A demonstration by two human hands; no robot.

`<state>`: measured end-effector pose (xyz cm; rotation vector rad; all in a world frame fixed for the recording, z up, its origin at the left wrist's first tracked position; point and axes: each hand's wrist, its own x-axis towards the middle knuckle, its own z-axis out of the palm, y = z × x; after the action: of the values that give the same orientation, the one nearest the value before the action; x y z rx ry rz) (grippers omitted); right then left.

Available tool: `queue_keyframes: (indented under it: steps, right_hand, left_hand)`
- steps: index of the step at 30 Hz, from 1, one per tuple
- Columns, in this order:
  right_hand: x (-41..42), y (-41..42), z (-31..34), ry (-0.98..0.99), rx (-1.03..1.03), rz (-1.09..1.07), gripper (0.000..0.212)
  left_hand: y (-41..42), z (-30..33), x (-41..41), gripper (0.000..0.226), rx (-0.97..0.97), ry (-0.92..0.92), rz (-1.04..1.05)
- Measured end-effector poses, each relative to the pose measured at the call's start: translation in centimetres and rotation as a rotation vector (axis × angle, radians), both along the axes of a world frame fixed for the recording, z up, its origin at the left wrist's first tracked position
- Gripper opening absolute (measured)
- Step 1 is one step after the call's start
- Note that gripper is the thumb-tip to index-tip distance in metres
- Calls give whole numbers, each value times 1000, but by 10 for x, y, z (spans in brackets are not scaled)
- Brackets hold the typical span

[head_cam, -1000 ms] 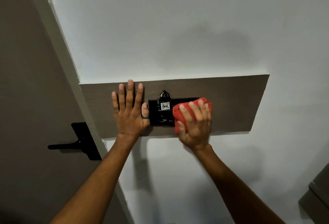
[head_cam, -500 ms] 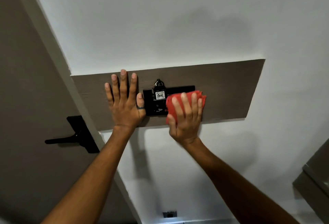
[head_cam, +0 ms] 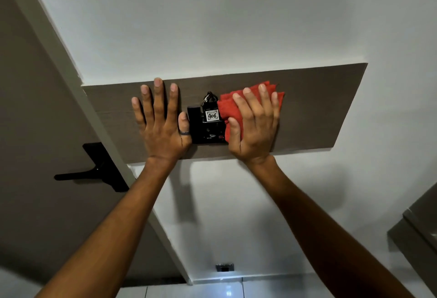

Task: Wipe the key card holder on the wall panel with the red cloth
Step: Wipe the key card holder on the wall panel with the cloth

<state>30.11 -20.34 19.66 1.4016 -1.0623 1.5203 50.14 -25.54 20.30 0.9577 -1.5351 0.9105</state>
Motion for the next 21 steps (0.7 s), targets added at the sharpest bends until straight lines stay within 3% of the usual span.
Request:
queue_keyframes:
  steps: [8,12,17,21]
  right_hand:
    - [-8,8,-26,99,91,-34,66]
    - [9,15,-17,60,123,14,56]
    - [-36,2,7,413,-16,-28,57]
    - [3,5,-13,103,34,-32,50]
  left_hand:
    - [1,2,0,59,2,1,24]
    - [2,3,0,60,15,2,27]
    - [7,4,-2,59,28,4,11]
    - [7,5,0,59,44,0,22]
